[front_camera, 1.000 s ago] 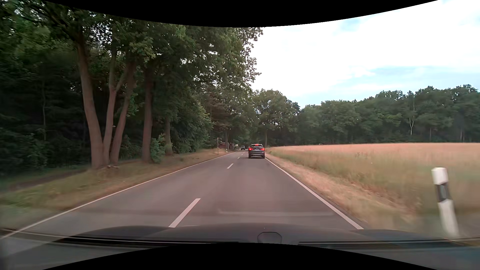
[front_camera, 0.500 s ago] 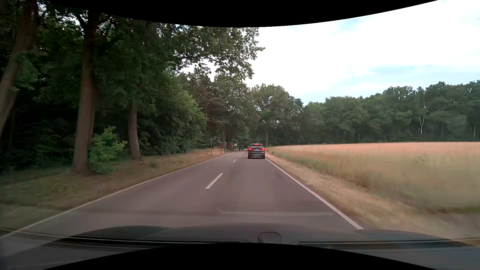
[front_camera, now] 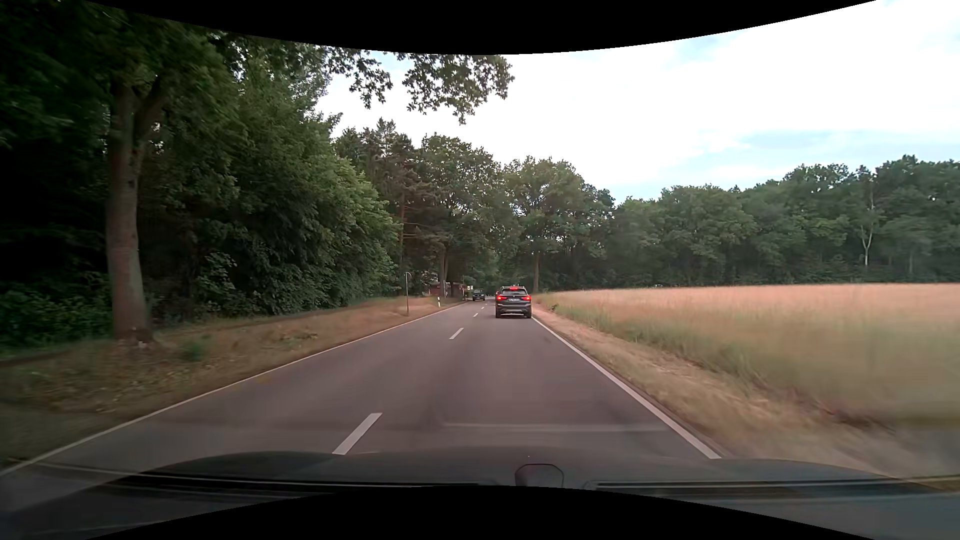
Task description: Follow the waypoints while adhering to traffic rules and regulations
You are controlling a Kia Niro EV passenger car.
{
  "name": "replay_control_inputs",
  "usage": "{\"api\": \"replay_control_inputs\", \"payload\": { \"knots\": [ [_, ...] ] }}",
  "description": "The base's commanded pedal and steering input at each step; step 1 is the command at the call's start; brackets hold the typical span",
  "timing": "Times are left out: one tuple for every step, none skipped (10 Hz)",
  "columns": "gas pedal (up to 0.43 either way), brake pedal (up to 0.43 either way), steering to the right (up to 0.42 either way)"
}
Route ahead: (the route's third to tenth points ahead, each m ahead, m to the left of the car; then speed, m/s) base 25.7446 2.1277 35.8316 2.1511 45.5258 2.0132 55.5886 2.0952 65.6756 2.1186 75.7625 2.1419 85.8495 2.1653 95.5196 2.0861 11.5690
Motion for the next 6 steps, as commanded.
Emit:
{"api": "replay_control_inputs", "payload": {
  "knots": [
    [0.000, 0.226, -0.004],
    [0.000, 0.226, -0.004],
    [0.000, 0.226, -0.005],
    [0.000, 0.226, -0.005],
    [0.000, 0.226, -0.005],
    [0.000, 0.226, -0.006]
  ]
}}
